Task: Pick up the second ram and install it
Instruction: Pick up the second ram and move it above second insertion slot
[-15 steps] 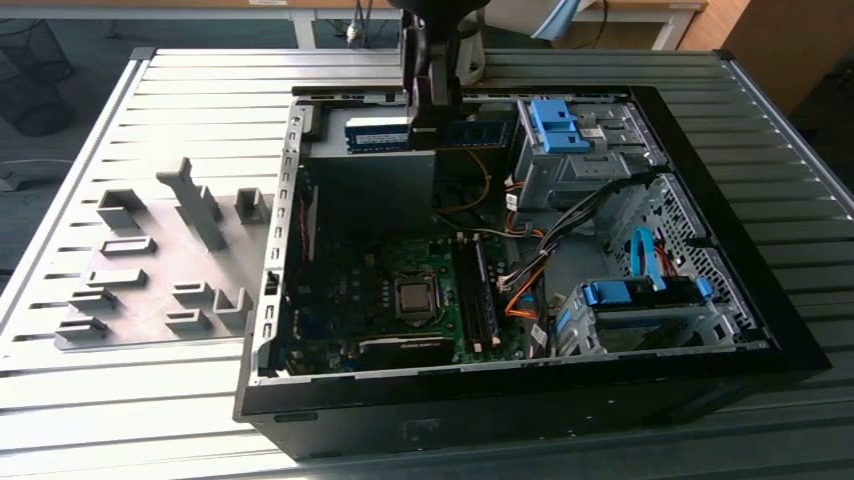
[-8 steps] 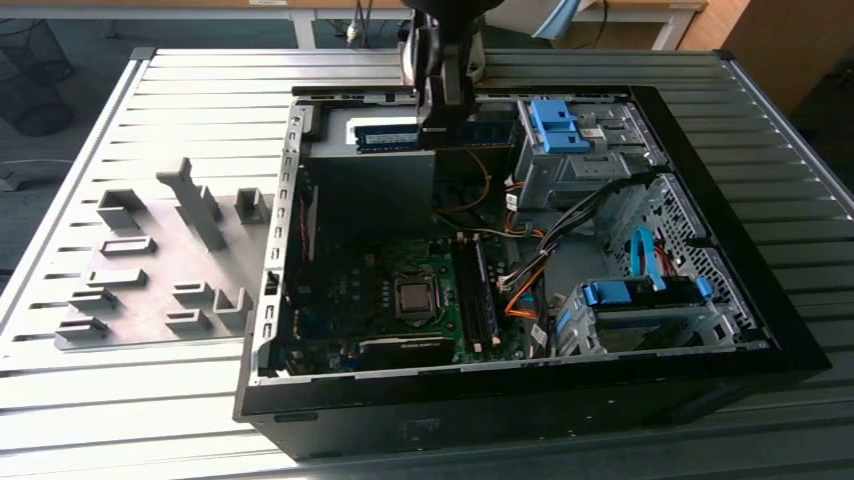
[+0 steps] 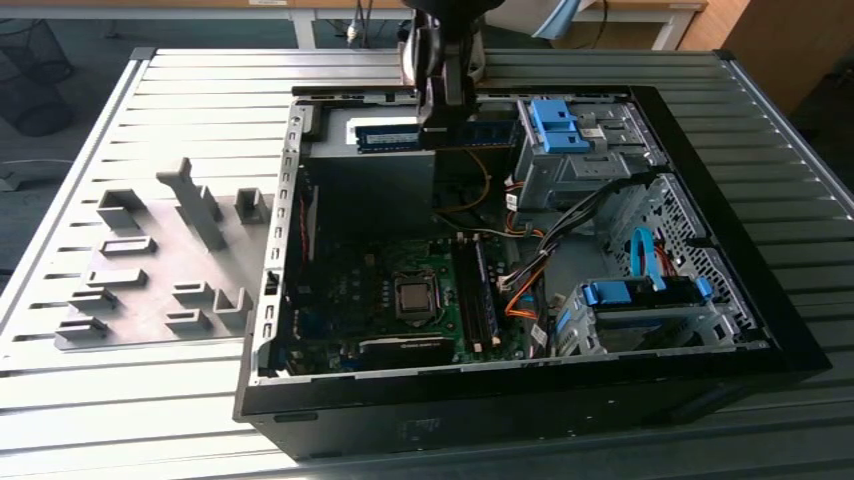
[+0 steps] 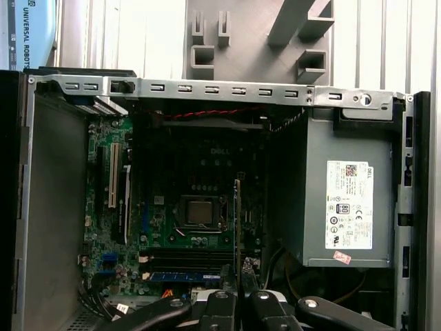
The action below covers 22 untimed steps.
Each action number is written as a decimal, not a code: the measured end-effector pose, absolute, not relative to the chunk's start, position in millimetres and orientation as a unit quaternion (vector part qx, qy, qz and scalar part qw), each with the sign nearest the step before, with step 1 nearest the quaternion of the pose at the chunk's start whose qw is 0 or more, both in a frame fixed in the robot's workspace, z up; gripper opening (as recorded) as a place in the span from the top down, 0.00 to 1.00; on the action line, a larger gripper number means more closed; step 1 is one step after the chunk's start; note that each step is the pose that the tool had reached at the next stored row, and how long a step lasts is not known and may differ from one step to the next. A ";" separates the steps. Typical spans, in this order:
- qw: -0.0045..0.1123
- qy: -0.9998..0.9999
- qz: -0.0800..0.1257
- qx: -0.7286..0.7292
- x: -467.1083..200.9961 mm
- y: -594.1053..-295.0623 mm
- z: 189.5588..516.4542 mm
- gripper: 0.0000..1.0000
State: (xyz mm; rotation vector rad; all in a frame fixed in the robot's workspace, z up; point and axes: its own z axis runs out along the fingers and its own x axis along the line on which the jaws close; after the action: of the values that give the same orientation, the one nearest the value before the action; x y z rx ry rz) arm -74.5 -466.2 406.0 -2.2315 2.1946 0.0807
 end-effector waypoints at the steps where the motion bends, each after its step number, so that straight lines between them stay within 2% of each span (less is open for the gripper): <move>1: 0.005 0.701 0.026 -0.713 -74.3 -466.2 406.0 0.86; 22: 0.005 0.701 0.026 -0.713 -58.5 -466.2 406.0 0.86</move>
State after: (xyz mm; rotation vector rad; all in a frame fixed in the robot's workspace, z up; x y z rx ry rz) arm -58.5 -466.2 406.0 -2.2313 2.1946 0.0806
